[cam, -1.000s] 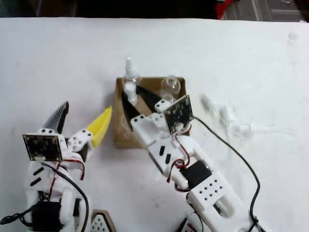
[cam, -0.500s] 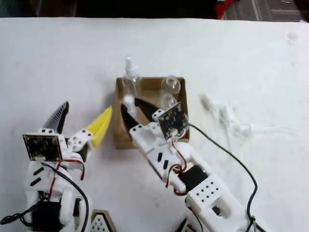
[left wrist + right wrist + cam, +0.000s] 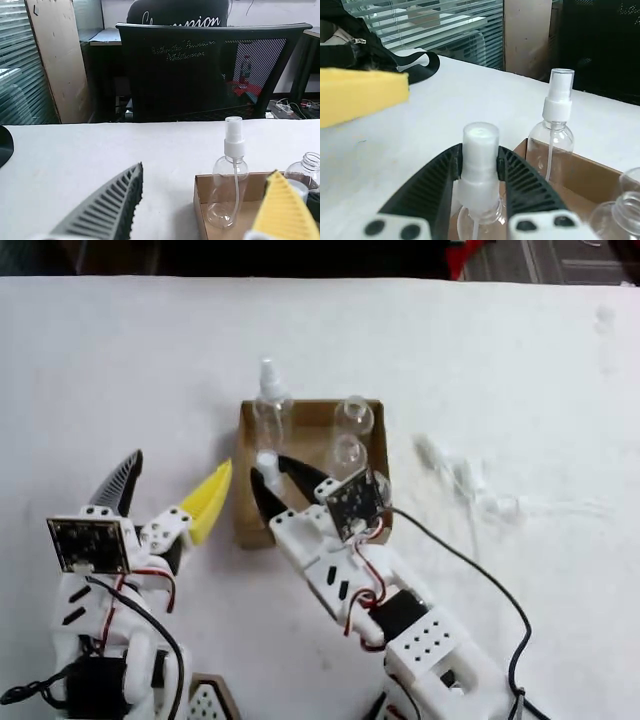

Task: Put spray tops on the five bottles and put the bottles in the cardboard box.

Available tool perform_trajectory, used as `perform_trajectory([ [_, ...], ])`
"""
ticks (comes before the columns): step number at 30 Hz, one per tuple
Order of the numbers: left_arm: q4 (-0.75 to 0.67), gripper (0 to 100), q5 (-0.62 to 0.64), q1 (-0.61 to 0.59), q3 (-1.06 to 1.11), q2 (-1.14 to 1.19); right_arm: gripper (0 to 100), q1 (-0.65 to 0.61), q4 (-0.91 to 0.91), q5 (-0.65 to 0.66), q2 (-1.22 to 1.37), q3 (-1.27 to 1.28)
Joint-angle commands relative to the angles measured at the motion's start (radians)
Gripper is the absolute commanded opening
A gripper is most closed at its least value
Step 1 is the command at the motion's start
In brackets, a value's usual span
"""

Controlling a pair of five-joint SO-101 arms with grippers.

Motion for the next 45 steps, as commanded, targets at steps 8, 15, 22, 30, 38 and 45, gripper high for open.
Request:
perform_trajectory([
  [8, -0.026, 37, 0.008, -0.007, -0.003, -0.004, 1.6, -0.01, 0.013, 0.018, -0.007, -0.005],
  [15, -0.026, 37, 0.008, -0.007, -0.003, -0.004, 17.0, -0.015, 0.018, 0.018, -0.007, -0.014],
  [22, -0.026, 37, 0.008, -0.007, -0.003, -0.004, 15.2, -0.01, 0.018, 0.017, -0.007, -0.068],
  [30, -0.026, 37, 0.008, -0.007, -0.003, -0.004, 14.8, -0.008, 0.018, 0.015, 0.001, -0.075],
  [38, -0.026, 37, 0.008, -0.007, -0.003, -0.004, 4.1, 0.004, 0.018, 0.011, 0.002, -0.075],
  [45, -0.026, 37, 0.008, -0.007, -0.003, -0.004, 1.6, 0.033, 0.016, 0.011, 0.004, -0.077],
])
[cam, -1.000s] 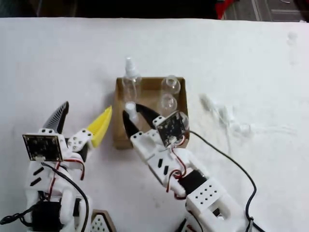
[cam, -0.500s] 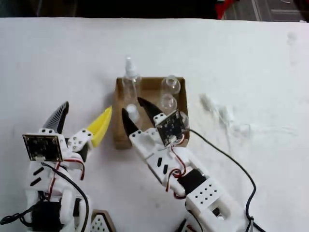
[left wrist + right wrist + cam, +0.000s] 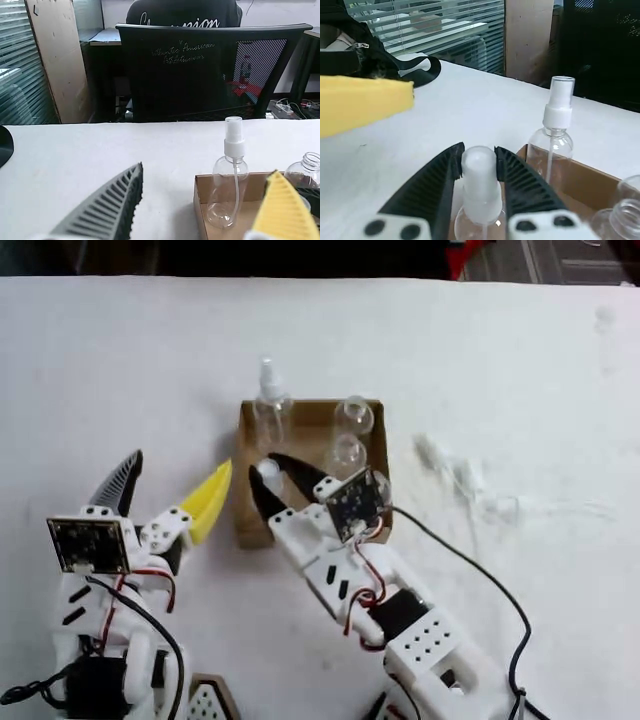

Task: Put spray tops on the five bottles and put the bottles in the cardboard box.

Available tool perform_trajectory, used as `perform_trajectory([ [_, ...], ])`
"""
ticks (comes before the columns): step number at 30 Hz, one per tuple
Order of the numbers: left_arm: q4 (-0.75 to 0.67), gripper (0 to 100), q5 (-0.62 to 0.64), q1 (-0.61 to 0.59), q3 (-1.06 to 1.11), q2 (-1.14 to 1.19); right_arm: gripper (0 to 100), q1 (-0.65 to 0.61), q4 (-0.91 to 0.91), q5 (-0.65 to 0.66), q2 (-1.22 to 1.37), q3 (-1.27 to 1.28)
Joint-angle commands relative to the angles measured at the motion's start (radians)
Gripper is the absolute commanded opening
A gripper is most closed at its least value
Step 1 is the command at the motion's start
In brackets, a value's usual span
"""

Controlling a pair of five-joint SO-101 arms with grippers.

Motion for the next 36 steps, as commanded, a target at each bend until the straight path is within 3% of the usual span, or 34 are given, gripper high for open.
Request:
perform_trajectory([
  [1, -0.026, 37, 0.008, -0.007, -0.003, -0.004, 1.5, 0.022, 0.007, 0.002, 0.005, -0.052],
  [17, -0.026, 37, 0.008, -0.007, -0.003, -0.004, 1.5, 0.005, 0.071, 0.002, 0.012, -0.052],
  [26, -0.026, 37, 0.008, -0.007, -0.003, -0.004, 1.8, -0.007, 0.07, 0.002, 0.269, -0.181],
  [36, -0.028, 37, 0.008, -0.007, -0.003, -0.004, 1.9, -0.007, 0.165, 0.002, 0.159, -0.186],
])
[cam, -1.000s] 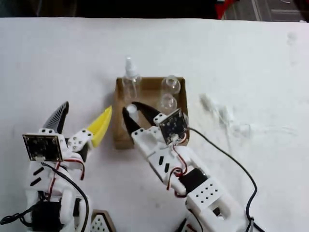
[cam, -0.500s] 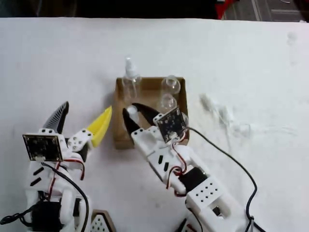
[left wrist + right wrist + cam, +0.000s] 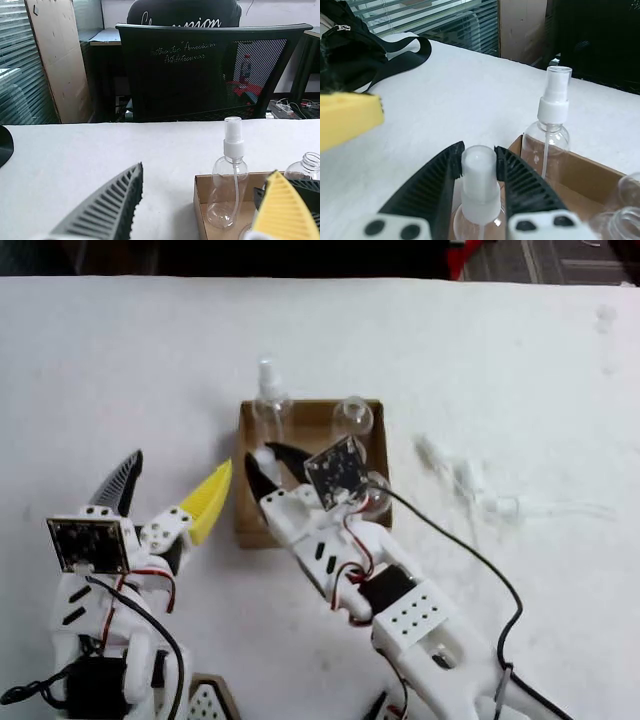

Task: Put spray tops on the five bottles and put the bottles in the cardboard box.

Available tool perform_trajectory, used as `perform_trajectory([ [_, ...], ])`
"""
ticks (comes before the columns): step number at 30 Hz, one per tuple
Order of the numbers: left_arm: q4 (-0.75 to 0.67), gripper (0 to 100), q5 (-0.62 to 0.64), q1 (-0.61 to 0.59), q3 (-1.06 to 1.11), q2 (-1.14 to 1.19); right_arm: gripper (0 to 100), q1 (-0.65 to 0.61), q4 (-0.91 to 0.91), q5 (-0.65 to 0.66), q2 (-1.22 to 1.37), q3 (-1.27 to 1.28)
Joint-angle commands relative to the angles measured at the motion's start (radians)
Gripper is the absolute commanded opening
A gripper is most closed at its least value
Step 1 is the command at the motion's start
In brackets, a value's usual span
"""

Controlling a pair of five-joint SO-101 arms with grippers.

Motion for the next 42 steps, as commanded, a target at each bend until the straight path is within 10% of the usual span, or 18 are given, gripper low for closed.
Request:
perform_trajectory([
  [1, -0.028, 37, 0.008, -0.007, -0.003, -0.004, 1.9, -0.015, 0.071, 0.002, -0.044, -0.021],
  [24, -0.038, 37, 0.008, -0.007, -0.002, -0.004, 14.6, -0.016, 0.13, 0.0, -0.099, -0.081],
  [42, -0.057, 37, 0.008, -0.007, 0.015, -0.004, 14.5, 0.185, 0.61, 0.008, -0.305, -0.506],
])
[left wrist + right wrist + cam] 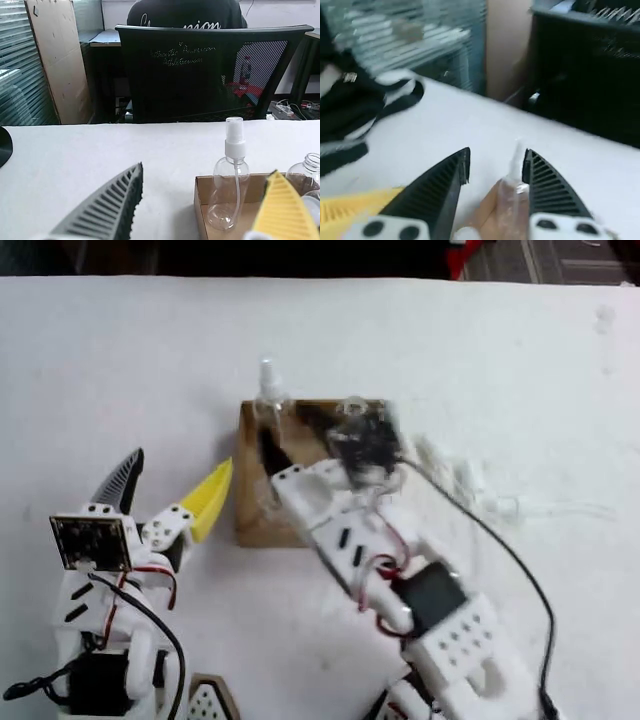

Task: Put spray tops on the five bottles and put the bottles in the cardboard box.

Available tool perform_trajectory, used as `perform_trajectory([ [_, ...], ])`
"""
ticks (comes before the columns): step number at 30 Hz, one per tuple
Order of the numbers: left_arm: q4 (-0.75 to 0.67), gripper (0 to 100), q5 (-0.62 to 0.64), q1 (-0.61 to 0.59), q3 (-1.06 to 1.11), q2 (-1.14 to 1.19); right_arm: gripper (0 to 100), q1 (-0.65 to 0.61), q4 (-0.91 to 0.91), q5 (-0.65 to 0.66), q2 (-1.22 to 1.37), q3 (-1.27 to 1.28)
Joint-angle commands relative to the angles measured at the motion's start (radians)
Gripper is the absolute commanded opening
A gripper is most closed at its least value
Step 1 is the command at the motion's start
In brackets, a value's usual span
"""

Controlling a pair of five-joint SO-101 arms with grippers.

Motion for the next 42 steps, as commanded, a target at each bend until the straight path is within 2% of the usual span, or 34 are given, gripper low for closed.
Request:
perform_trajectory([
  [1, -0.025, 37, 0.008, -0.007, -0.011, -0.004, 14.5, 0.154, 0.061, 0.008, -0.091, -0.069],
  [5, -0.025, 37, 0.009, -0.007, -0.011, -0.004, 14.4, 0.367, 0.182, 0.008, -0.153, -0.037],
  [11, -0.023, 37, 0.012, -0.004, -0.011, -0.004, 14.4, 0.682, 0.318, 0.005, -0.292, 0.167],
  [17, -0.02, 37, 0.017, -0.004, -0.011, -0.004, 14.5, 0.895, 0.332, 0.0, -0.593, 0.485],
  [20, -0.02, 37, 0.017, 0.001, -0.008, -0.004, 14.5, 0.906, 0.332, 0.0, -0.76, 0.643],
  [27, -0.029, 37, 0.064, 0.002, -0.002, -0.004, 14.5, 0.906, 0.325, 0.0, -0.708, 0.772],
  [34, -0.029, 37, 0.057, 0.002, -0.015, -0.004, 14.5, 0.911, 0.326, 0.002, -0.742, 0.81],
  [36, -0.018, 37, 0.018, -0.001, -0.031, -0.004, 14.8, 0.906, 0.323, 0.006, -0.742, 0.845],
  [39, 0.055, 37, -0.107, -0.005, -0.057, -0.004, 14.7, 0.905, 0.259, 0.008, -0.737, 0.888],
  [42, 0.193, 37, -0.094, -0.007, -0.097, -0.004, 14.6, 0.906, 0.255, 0.008, -0.74, 0.887],
])
